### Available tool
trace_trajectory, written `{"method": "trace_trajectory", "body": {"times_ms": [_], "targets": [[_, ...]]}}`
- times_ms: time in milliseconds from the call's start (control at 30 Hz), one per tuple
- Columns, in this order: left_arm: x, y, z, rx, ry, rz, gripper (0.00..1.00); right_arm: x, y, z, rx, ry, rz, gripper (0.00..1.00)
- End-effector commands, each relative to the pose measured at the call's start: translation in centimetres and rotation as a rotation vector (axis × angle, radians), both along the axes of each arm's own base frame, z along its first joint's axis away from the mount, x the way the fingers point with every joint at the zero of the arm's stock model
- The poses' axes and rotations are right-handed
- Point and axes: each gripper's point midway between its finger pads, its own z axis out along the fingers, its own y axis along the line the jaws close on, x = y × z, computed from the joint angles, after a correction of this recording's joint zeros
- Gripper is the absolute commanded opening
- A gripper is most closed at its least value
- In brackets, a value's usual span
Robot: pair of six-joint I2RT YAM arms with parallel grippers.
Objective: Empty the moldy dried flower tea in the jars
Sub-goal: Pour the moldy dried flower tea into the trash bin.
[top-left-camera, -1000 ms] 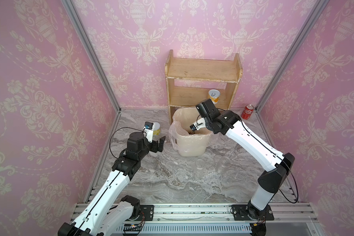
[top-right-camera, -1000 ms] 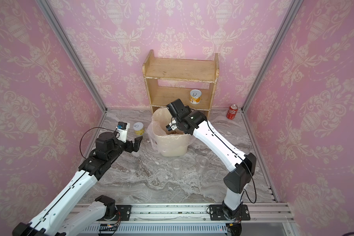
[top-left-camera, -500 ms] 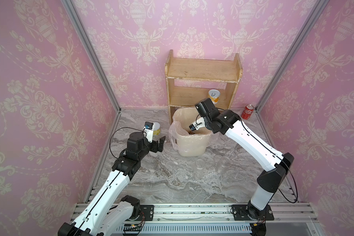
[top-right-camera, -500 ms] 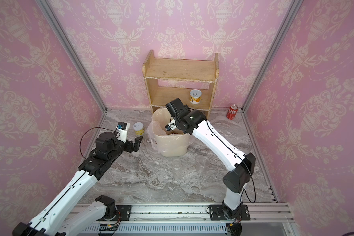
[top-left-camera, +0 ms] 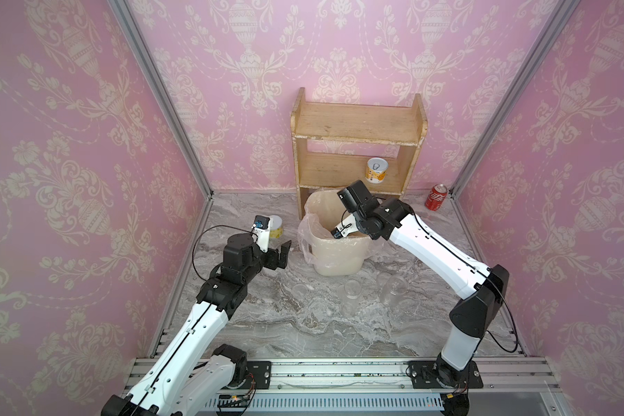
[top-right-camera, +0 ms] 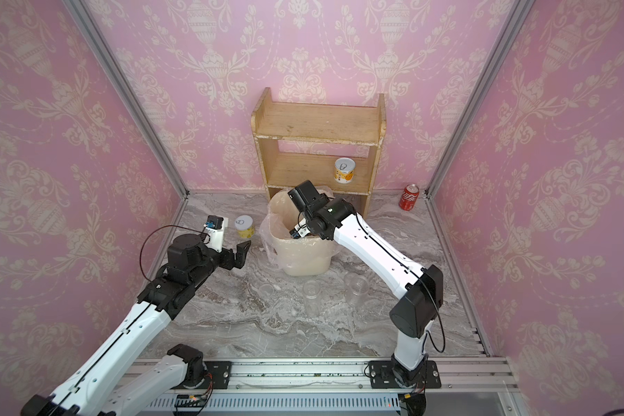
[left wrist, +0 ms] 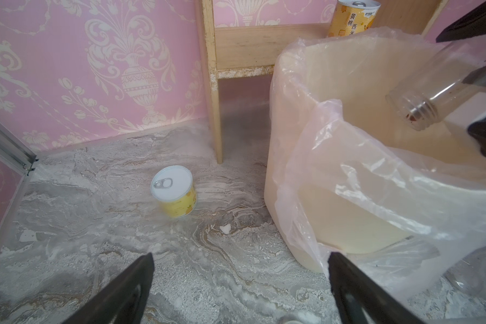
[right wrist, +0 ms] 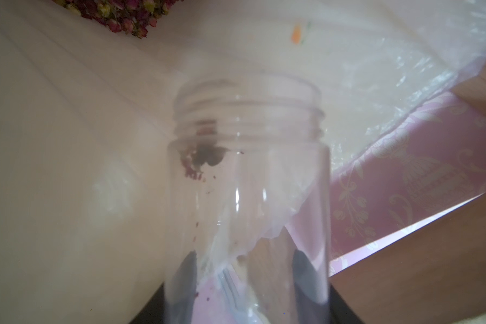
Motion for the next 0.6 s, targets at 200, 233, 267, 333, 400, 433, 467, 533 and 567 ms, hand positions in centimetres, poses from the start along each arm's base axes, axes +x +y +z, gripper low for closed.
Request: {"method": "trace_trajectory", "body": {"times_ms": [200,233,267,333,400,433,467,533,567], "targets": [[-0.2,0.1,0.3,0.006,-0.023,-0.010,0.99,0.3,0.8,2.0,0.050,-0.045,0.006,0.00],[-0.3,0.1,0.3,0.006,-0.023,-0.009,0.99,0.3,0.7,2.6,0.062,-0.059,0.002,0.00],[-0.3,0.1,0.4,0.005,-0.027,-0.009,0.99,0.2,0.7,3.4,0.077,-0.073,-0.003,0.00],[-0.3,0.2,0.4,0.005,-0.029,-0.007,0.99,0.0,0.3,4.5,0.087,-0.095,-0.011,0.00],[-0.3,0.2,0.4,0.004,-0.030,-0.005,0.99,-0.2,0.0,5.3,0.094,-0.111,-0.015,0.00],[-0.2,0.2,0.4,0.004,-0.028,-0.007,0.99,-0.2,-0.1,5.4,0.096,-0.113,-0.017,0.00],[-0.2,0.1,0.3,0.003,-0.025,-0.009,0.99,-0.2,0.0,5.3,0.093,-0.109,-0.015,0.00],[-0.2,0.1,0.2,0.003,-0.021,-0.010,0.99,-0.2,0.0,4.3,0.078,-0.089,-0.014,0.00],[-0.2,0.1,0.3,0.002,-0.022,-0.011,0.99,-0.2,0.1,3.4,0.062,-0.071,-0.014,0.00]]}}
